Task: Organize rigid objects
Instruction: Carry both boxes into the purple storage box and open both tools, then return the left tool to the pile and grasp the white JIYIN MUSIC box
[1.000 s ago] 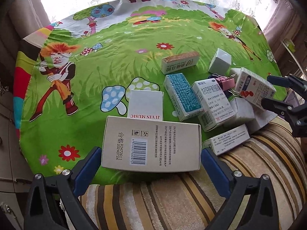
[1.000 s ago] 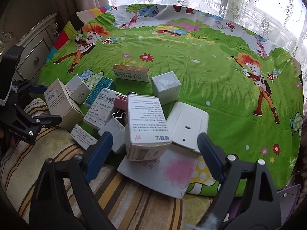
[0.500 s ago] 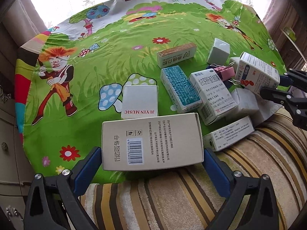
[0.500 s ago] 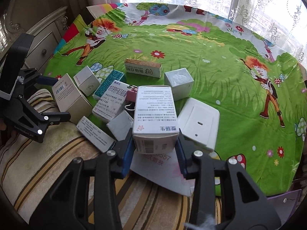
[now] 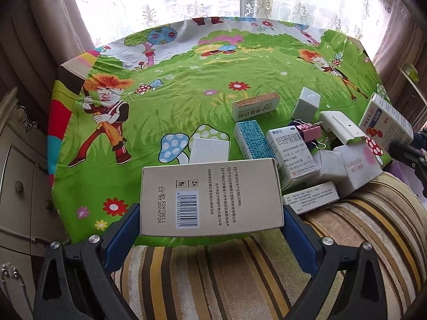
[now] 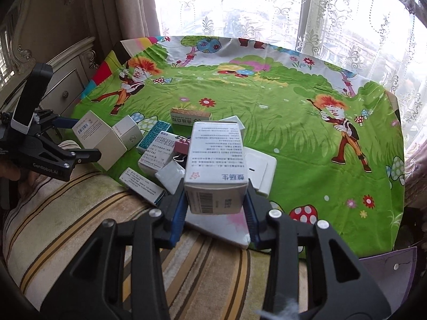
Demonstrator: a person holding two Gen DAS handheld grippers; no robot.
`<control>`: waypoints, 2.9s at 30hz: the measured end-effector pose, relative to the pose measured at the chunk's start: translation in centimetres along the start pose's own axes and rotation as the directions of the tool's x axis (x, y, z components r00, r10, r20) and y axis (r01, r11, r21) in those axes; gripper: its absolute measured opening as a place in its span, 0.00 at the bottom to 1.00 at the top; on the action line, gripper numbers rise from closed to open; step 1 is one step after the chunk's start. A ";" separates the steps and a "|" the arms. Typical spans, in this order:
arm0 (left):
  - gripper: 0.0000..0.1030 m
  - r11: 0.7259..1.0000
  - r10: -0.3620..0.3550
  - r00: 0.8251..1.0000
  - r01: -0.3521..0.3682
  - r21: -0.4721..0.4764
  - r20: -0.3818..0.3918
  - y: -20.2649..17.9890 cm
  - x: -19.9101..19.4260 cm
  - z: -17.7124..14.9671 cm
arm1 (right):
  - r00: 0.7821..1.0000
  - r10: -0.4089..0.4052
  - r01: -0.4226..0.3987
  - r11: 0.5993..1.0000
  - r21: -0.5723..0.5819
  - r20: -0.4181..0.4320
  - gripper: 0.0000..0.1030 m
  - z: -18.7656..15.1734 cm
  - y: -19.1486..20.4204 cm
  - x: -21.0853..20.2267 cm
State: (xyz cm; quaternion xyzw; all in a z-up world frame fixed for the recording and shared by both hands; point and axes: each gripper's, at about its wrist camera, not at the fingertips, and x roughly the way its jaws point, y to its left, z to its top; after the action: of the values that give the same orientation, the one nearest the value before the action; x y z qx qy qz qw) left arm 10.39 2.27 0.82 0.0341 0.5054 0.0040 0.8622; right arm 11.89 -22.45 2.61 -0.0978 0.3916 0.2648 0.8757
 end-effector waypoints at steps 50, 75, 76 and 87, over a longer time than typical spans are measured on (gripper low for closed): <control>1.00 0.648 -0.626 0.775 0.576 0.497 -0.083 -33.2 -10.8 -4.3 | 0.915 -0.404 0.363 0.818 0.446 -0.005 0.82 -16.6 -15.7 -19.2; 0.89 0.786 -0.570 0.819 0.520 0.334 0.068 -21.2 -10.5 -2.0 | 0.966 -0.255 0.224 0.910 0.349 0.043 0.82 -12.5 -11.1 -16.8; 0.89 0.806 -0.548 0.833 0.500 0.318 0.079 -20.1 -10.3 -1.8 | 0.968 -0.247 0.217 0.917 0.334 0.047 0.82 -12.0 -10.6 -16.5; 0.89 0.957 -0.291 0.945 0.285 0.061 0.150 -7.2 -7.4 1.0 | 0.987 -0.144 0.126 0.966 0.228 0.066 0.82 -6.0 -6.1 -12.6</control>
State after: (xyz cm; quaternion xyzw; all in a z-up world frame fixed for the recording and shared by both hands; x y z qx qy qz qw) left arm 7.47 -5.31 7.29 -0.0230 0.4354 -0.1342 0.8899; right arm 4.41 -34.72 7.61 -0.0145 0.3752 0.1626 0.9125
